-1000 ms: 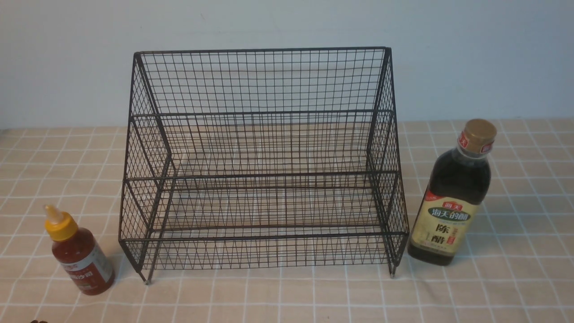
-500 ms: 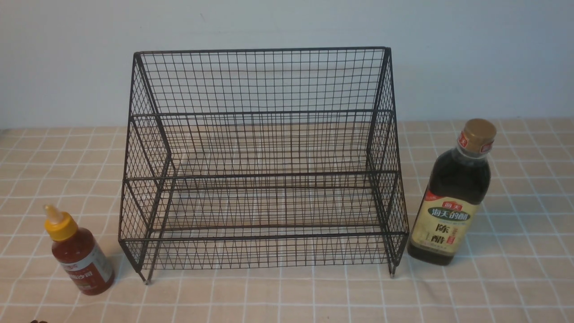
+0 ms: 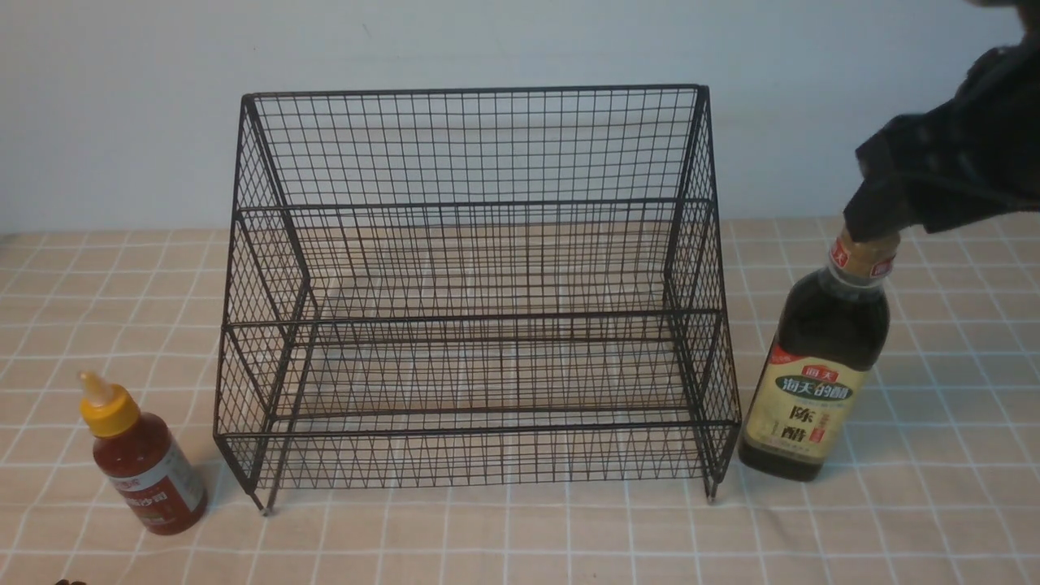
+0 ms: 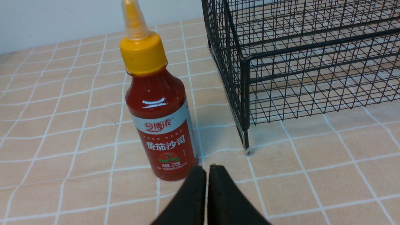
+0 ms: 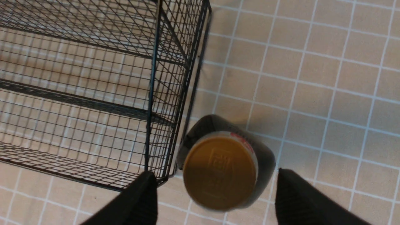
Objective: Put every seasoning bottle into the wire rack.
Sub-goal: Use the right arm to grab the condiment bottle closest to it, then use the right arm to put the condiment bottle back on the shelf
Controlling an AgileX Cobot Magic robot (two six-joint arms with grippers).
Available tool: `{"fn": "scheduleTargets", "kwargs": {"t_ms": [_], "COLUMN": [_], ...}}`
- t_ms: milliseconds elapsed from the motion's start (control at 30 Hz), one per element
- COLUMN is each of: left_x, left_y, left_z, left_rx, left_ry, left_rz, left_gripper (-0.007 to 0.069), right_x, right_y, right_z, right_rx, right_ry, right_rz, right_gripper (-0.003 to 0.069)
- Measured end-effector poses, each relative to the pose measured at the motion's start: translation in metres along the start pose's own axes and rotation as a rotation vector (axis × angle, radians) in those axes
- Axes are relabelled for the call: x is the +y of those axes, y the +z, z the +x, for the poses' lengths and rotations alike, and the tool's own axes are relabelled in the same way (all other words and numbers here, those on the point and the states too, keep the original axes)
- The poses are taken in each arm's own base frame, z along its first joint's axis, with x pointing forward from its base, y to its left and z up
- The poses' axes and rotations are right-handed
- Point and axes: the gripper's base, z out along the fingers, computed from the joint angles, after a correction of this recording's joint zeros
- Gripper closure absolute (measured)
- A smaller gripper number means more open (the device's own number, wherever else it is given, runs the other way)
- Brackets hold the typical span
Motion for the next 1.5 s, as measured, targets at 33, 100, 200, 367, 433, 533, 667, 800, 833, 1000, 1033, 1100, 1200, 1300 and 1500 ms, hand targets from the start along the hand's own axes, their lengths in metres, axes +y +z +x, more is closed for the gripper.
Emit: {"fn": "scheduleTargets", "kwargs": {"t_ms": [33,100,200,367,433,533,667,800,833,1000,1033,1100,1200,1300,1500], "left_x": [0.0,0.0,0.0,0.0,0.0,0.0,0.0,0.0,0.0,0.0,0.0,0.0,0.0,0.0,0.0], "left_y": [0.0,0.0,0.0,0.0,0.0,0.0,0.0,0.0,0.0,0.0,0.0,0.0,0.0,0.0,0.0], "left_z": [0.0,0.0,0.0,0.0,0.0,0.0,0.0,0.0,0.0,0.0,0.0,0.0,0.0,0.0,0.0], "left_rx": [0.0,0.0,0.0,0.0,0.0,0.0,0.0,0.0,0.0,0.0,0.0,0.0,0.0,0.0,0.0], "left_ry": [0.0,0.0,0.0,0.0,0.0,0.0,0.0,0.0,0.0,0.0,0.0,0.0,0.0,0.0,0.0], "left_rz": [0.0,0.0,0.0,0.0,0.0,0.0,0.0,0.0,0.0,0.0,0.0,0.0,0.0,0.0,0.0], "left_gripper": [0.0631,0.0631,0.0631,0.0631,0.0631,0.0631,0.0631,0.0631,0.0631,0.0631,0.0631,0.0631,0.0631,0.0631,0.0631], "right_x": [0.0,-0.001,-0.002,-0.003,-0.003,-0.003,-0.003,-0.003,-0.003,-0.001,-0.001,0.001,0.004,0.009,0.027], "right_y": [0.005,0.016,0.028,0.041,0.042,0.042,0.041,0.035,0.029,-0.028,-0.032,-0.062,-0.1,-0.123,-0.153], "right_z": [-0.001,-0.003,-0.005,-0.007,-0.008,-0.009,-0.008,-0.006,-0.006,-0.017,-0.017,-0.023,-0.032,-0.036,-0.037], "right_rx": [0.012,0.039,0.068,0.092,0.085,0.083,0.086,0.09,0.083,-0.073,-0.086,-0.185,-0.307,-0.378,-0.474], "right_ry": [0.003,0.005,0.008,0.006,0.006,-0.01,-0.04,-0.051,-0.058,-0.079,-0.079,-0.09,-0.104,-0.116,-0.159], "right_rz": [0.005,0.011,0.017,0.025,0.025,0.024,0.023,0.026,0.032,0.054,0.053,0.055,0.042,0.012,-0.149], "right_gripper": [0.0164,0.0132,0.0115,0.0159,0.0218,0.0336,0.0329,0.0329,0.0329,0.0329,0.0329,0.0329,0.0329,0.0329,0.0329]}}
